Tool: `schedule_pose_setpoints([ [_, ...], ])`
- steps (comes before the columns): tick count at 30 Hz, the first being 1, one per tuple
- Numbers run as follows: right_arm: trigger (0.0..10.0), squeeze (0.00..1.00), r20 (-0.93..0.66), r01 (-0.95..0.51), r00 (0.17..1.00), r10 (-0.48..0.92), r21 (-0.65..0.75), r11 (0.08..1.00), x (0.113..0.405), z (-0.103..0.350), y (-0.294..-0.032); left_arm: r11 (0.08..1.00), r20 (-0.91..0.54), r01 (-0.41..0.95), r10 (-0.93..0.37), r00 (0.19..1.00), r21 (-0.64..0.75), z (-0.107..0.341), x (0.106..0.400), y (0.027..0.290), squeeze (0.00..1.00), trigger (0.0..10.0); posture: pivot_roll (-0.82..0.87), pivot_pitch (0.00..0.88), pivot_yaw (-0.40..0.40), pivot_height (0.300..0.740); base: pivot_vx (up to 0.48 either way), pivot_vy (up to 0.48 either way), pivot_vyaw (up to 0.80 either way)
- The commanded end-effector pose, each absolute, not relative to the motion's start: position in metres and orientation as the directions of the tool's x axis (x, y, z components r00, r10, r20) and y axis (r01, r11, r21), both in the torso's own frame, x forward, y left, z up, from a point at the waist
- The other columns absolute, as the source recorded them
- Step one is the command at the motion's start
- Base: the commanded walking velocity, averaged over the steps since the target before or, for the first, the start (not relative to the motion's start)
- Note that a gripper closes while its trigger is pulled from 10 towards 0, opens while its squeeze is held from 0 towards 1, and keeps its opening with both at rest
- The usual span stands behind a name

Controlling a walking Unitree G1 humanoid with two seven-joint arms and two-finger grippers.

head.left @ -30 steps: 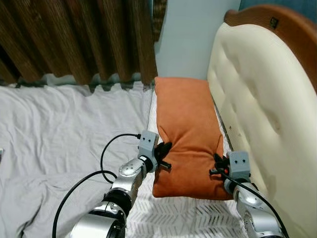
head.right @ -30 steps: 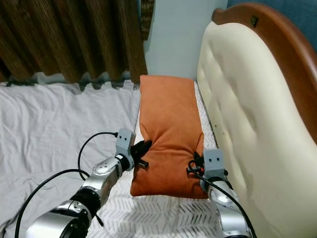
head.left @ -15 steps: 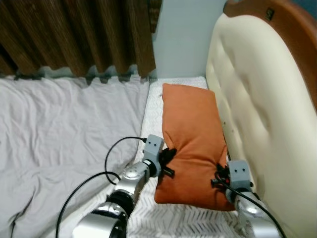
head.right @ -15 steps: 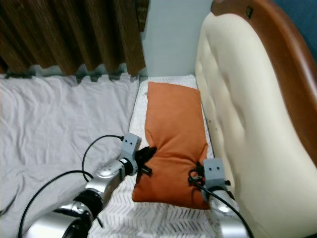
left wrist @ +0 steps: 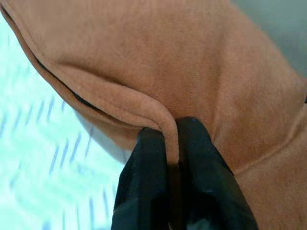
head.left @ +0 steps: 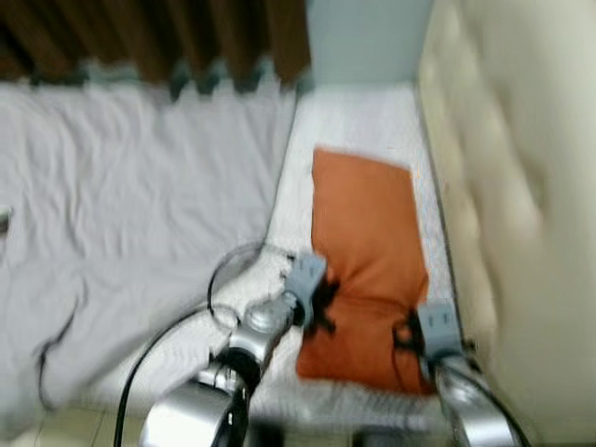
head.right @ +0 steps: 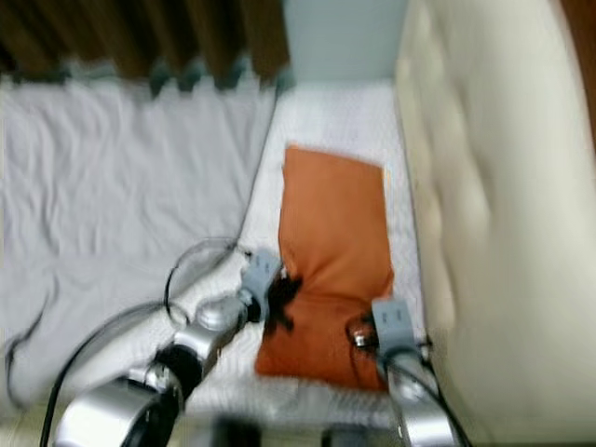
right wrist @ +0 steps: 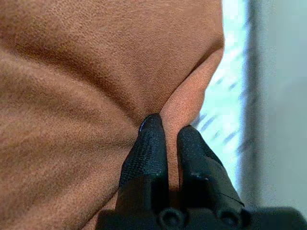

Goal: Clean up the room

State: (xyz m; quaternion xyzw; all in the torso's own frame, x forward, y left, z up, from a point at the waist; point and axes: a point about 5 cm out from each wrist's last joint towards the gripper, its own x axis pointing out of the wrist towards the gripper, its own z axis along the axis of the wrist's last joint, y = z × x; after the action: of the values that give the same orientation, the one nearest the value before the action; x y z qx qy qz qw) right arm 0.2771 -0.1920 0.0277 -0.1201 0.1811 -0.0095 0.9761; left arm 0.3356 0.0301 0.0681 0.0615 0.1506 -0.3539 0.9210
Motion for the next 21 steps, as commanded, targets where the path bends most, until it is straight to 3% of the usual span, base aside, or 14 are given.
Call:
schedule_pose_setpoints([
  [1, 10.0, 0.0, -0.346, 0.027, 0.931, -0.117, -0.254, 0.967, 0.279, 0.027, -0.199, 0.69, -0.306, 0.717, -0.665, 0.681, 0.098, 0.077, 0.337, 0.017, 0.0, 10.0, -0.27, 0.439, 0.085, 0.74, 0.0, 0.0, 0.0],
  [5, 10.0, 0.0, -0.281, 0.134, 0.933, -0.227, -0.313, 0.94, 0.286, 0.035, -0.211, 0.674, -0.278, 0.719, -0.667, 0.691, 0.17, 0.088, 0.341, 0.011, 0.0, 10.0, -0.27, 0.454, 0.102, 0.74, 0.0, 0.0, 0.0],
  [14, 10.0, 0.0, -0.233, 0.225, 0.919, -0.317, -0.35, 0.909, 0.283, 0.036, -0.221, 0.627, -0.26, 0.712, -0.665, 0.7, 0.316, 0.095, 0.342, 0.004, 0.0, 10.0, -0.28, 0.479, 0.117, 0.74, 0.0, 0.0, 0.0],
  [17, 10.0, 0.0, -0.133, 0.364, 0.883, -0.45, -0.412, 0.835, 0.274, 0.045, -0.237, 0.596, -0.209, 0.703, -0.686, 0.697, 0.388, 0.104, 0.342, -0.004, 0.0, 10.0, -0.29, 0.478, 0.123, 0.74, 0.0, 0.0, 0.0],
  [19, 10.0, 0.0, -0.054, 0.463, 0.834, -0.549, -0.473, 0.75, 0.26, 0.051, -0.253, 0.599, -0.193, 0.712, -0.699, 0.688, 0.367, 0.102, 0.338, -0.009, 0.0, 10.0, -0.29, 0.479, 0.124, 0.74, 0.0, 0.0, 0.0],
  [21, 10.0, 0.0, -0.039, 0.481, 0.822, -0.569, -0.489, 0.728, 0.256, 0.052, -0.257, 0.603, -0.196, 0.716, -0.7, 0.687, 0.352, 0.1, 0.337, -0.01, 0.0, 10.0, -0.29, 0.479, 0.124, 0.74, 0.0, 0.0, 0.0],
])
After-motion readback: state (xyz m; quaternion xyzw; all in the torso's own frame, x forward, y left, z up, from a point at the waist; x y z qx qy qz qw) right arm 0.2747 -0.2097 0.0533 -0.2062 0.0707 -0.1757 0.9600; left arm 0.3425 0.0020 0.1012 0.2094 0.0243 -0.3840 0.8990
